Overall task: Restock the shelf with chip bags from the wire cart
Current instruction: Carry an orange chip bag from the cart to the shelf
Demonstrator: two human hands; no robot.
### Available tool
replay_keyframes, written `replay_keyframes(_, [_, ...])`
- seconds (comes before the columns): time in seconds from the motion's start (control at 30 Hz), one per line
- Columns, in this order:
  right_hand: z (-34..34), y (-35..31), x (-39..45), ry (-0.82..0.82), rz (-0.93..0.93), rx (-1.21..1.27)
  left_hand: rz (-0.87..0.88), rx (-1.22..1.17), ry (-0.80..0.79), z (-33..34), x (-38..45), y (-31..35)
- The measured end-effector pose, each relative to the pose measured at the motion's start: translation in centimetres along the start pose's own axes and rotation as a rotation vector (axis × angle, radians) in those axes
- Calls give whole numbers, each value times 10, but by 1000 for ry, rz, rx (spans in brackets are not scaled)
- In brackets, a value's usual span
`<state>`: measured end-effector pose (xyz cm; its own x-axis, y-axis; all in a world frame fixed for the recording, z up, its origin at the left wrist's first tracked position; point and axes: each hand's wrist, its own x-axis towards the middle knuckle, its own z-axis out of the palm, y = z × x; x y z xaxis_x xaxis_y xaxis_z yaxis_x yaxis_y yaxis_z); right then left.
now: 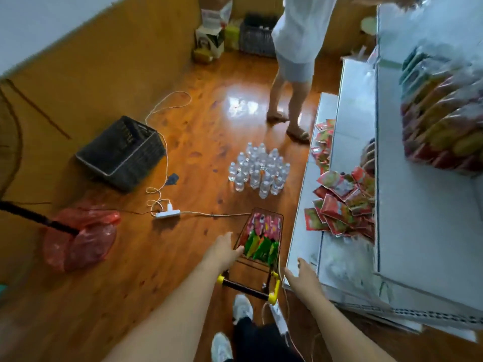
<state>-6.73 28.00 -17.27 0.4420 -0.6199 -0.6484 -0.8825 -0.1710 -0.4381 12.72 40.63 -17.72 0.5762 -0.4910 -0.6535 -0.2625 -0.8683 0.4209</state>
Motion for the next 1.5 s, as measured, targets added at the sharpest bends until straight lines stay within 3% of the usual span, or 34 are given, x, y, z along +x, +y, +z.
replay_keyframes(0.1, [13,-2,56,-47,81,67,26,19,-65,10,51,13])
replay_keyframes(0.4, [104,0,219,-211,173,137,-151,37,-174,99,218,-19])
replay_keyframes(0.6, [192,9,328,-185,170,258,-132,101,-146,192,323,-55])
replay_keyframes(0.73, [237,19,393,-174,217,197,-65,146,-28,239,355,-80])
replay_keyframes(0.8, [254,22,415,-93,240,159,-32,154,26,252,357,-90])
replay_keyframes(0.93, [270,27,437,49,321,62,-36,176,30,254,360,-97])
replay_keyframes(1.2, [260,30,421,1,249,74,-21,302,-6,239,370,-104])
replay_keyframes(1.33, [265,27,410,24,227,74,-23,483,-42,228,370,-101])
replay_keyframes(1.5, [278,25,416,-24,176,121,93,625,-180,218,367,-102])
